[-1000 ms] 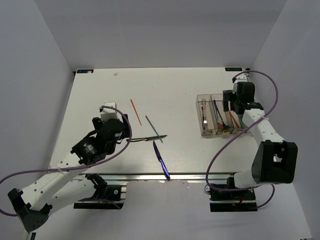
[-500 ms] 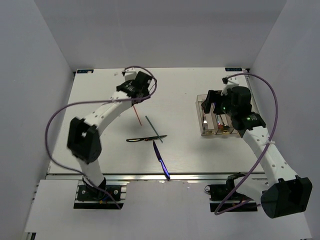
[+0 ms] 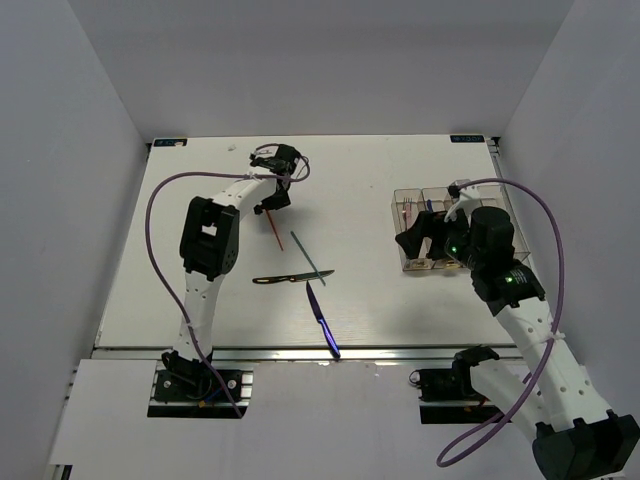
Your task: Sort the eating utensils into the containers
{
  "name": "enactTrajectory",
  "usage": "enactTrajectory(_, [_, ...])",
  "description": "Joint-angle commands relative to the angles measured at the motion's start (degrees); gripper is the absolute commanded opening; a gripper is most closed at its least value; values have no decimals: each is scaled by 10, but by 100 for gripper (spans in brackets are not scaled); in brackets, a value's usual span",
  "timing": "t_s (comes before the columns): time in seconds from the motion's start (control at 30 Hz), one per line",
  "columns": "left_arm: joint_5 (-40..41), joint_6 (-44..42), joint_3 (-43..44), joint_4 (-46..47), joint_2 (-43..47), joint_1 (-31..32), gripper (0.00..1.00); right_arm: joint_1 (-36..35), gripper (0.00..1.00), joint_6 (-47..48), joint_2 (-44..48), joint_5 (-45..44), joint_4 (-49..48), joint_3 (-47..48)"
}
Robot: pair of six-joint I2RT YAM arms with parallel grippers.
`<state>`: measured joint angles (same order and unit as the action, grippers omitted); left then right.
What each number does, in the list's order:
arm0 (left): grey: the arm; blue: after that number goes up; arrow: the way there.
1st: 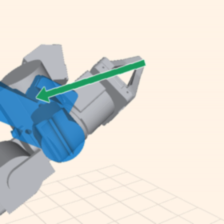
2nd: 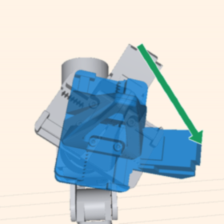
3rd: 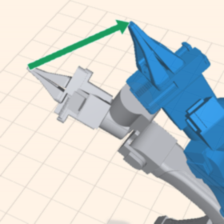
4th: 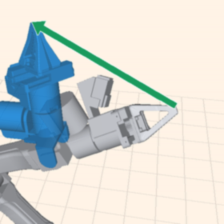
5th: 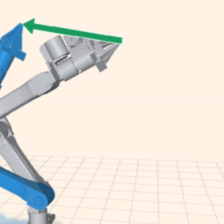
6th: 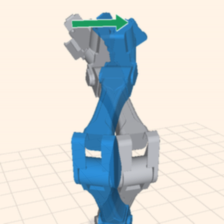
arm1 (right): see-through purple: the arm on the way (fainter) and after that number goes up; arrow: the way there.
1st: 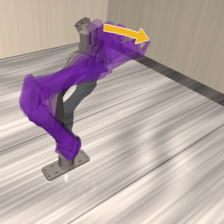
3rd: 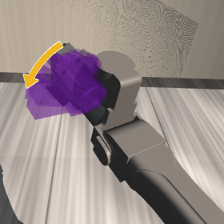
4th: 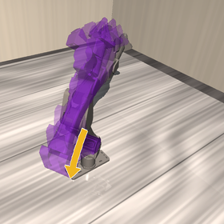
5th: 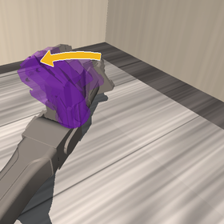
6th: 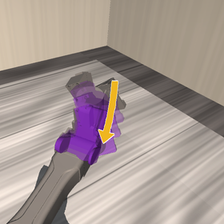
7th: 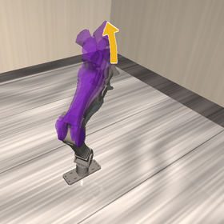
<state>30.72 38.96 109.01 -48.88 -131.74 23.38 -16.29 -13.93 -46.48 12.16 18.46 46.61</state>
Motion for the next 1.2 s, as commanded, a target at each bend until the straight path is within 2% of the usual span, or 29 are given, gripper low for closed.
enactTrajectory(0.0, [-31, -7, 4, 8, 12, -12, 62, -8, 89, 2, 3, 8, 4, -9])
enactTrajectory(0.07, [-35, -6, -19, 21, 14, -12, 57, -10, 89, 3, 2, 10, 2, -8])
enactTrajectory(0.1, [-30, -4, -22, 20, 12, -12, 51, -11, 89, 3, 2, 10, -1, -6])
enactTrajectory(0.23, [-39, -1, -57, 39, 12, -14, 49, -12, 89, 1, -6, 14, -2, 1])
enactTrajectory(0.27, [-39, -1, -71, 42, 11, -16, 45, -12, 89, 0, -7, 16, -2, 2])
enactTrajectory(0.4, [-62, 2, -121, 75, 19, -21, 24, -13, 89, -3, -2, 18, -1, 1])
enactTrajectory(0.43, [-65, 2, -131, 91, 25, -23, 11, -13, 89, -5, -1, 22, -3, 1])
enactTrajectory(0.53, [-71, 5, -176, 126, 41, -23, 0, -14, 89, -14, 3, 46, -18, -4])
enactTrajectory(0.7, [-74, 0, -255, 180, 111, -24, 0, -13, 89, -42, 5, 67, -46, -9])
enactTrajectory(0.77, [-90, -12, -289, 202, 173, -24, 0, -13, 89, -74, 3, 111, -79, -29])
enactTrajectory(0.87, [-122, -27, -327, 234, 255, -23, 0, -14, 89, -132, -10, 162, -171, -66])
enactTrajectory(0.9, [-130, -30, -351, 253, 310, -23, 0, -15, 89, -172, -14, 167, -197, -74])
enactTrajectory(0.93, [-144, -34, -361, 262, 336, -23, 0, -15, 89, -191, -20, 173, -254, -83])
enactTrajectory(1.03, [-226, -35, -408, 303, 428, -22, 0, -24, 89, -265, -61, 145, -351, -109])
enactTrajectory(1.17, [-390, -16, -497, 408, 524, -19, 0, -74, 89, -320, -134, 78, -415, -90])
